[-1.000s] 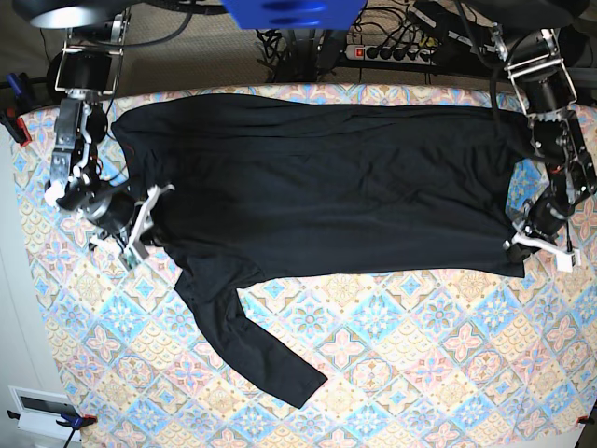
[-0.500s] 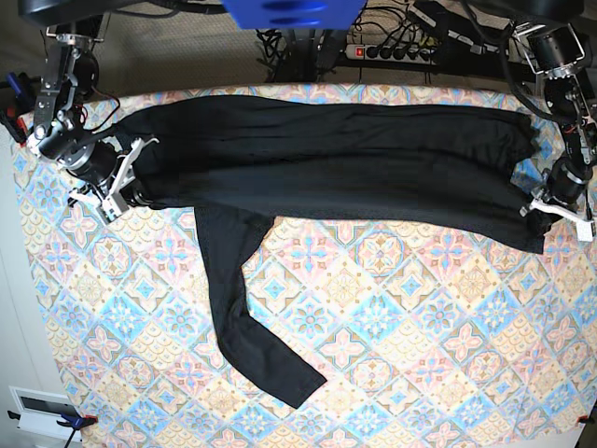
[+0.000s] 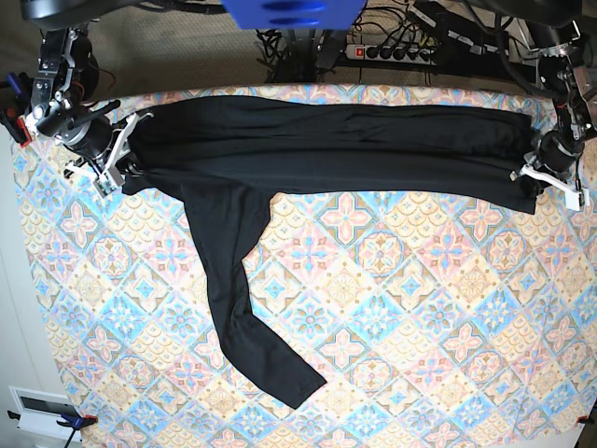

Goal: Layout the t-shirt on the table in an organized manner, then fold the t-shirt properly
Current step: 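Grasp the trailing sleeve cuff with the right gripper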

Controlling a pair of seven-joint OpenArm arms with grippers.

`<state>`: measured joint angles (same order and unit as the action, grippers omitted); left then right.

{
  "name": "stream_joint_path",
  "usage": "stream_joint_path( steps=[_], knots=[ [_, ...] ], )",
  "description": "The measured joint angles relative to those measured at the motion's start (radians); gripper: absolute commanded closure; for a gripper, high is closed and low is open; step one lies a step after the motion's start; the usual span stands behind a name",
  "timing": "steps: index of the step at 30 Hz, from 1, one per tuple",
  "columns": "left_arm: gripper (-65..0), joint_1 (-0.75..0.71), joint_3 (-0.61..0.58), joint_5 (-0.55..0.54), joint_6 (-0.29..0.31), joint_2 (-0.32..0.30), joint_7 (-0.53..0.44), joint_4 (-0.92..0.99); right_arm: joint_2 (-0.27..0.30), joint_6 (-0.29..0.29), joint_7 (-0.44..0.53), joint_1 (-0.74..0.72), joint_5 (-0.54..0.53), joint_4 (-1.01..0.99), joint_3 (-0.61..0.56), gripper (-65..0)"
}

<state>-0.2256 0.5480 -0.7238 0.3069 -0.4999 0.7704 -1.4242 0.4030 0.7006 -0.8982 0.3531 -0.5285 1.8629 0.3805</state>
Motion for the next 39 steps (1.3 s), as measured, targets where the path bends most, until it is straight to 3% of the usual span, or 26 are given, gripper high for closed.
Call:
stream_joint_path(
  steps=[4,9,15,18,21,24,31,39],
  knots=[
    [0.0,0.01,-0.002,0.086,0.002,0.018,-0.002,0.056,-0.002,0.003,-0.042,-0.007,0.084,0.0,-0.004,0.0],
    [-0.2,0.005,-0.004,0.089,0.004,0.029,-0.003,0.082,-0.002,0.003,-0.042,-0.007,0.163,0.0,-0.008,-0.5],
    [-11.5,0.021,-0.037,0.084,0.0,0.018,0.094,0.066,-0.003,0.002,-0.083,-0.001,0.196,0.01,-0.053,-13.9],
    [-17.4,0.004,-0.038,0.084,-0.001,0.019,0.117,0.025,-0.002,-0.001,-0.07,-0.002,0.188,0.058,-0.041,-17.2],
    [-21.3,0.005,-0.002,-0.007,0.001,0.029,0.167,0.01,-0.001,0.002,-0.062,-0.005,0.183,0.089,0.014,-17.5],
    [-21.9,0.01,0.127,-0.138,-0.006,0.032,0.202,0.008,-0.002,-0.005,-0.084,-0.021,0.206,0.095,0.018,-17.5],
    [-21.9,0.046,0.162,-0.281,-0.007,0.032,0.238,0.007,-0.046,0.002,-0.067,-0.285,0.184,0.081,-0.129,-17.7],
    [-21.9,0.072,0.163,-0.282,-0.008,0.029,0.233,0.004,-0.167,0.004,-0.071,-0.538,0.185,-0.252,-0.232,-17.8]
  ],
)
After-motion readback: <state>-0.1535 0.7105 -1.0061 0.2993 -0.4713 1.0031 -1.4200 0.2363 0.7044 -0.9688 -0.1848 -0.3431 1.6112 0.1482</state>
